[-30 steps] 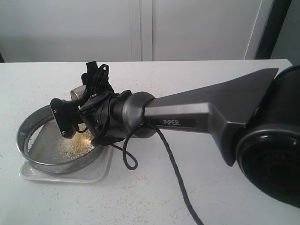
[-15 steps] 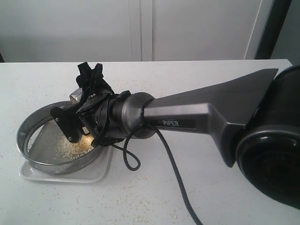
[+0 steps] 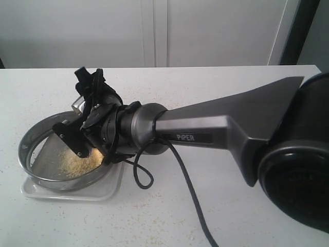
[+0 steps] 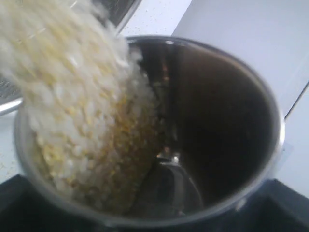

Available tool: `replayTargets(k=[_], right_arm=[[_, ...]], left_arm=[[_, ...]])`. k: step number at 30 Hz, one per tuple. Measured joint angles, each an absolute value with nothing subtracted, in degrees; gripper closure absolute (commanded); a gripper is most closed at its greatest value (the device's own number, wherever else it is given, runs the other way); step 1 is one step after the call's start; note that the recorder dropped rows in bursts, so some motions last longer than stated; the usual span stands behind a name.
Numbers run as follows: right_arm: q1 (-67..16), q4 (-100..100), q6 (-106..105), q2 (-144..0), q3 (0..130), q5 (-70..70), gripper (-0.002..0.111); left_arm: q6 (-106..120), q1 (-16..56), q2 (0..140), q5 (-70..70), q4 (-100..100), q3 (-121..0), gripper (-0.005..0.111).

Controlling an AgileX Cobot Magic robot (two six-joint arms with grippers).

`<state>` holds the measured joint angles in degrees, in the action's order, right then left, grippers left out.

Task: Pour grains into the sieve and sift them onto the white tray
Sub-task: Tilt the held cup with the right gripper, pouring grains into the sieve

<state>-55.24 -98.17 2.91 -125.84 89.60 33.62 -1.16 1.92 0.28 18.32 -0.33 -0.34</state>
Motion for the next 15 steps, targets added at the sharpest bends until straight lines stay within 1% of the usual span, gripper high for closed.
replayTargets(k=[15], right_arm=[[-56.04, -99.03, -0.70, -125.84, 89.60, 34.15, 0.108]], left_arm=[[-1.16, 1.92, 0.28, 18.32, -0.33, -0.34, 0.107]])
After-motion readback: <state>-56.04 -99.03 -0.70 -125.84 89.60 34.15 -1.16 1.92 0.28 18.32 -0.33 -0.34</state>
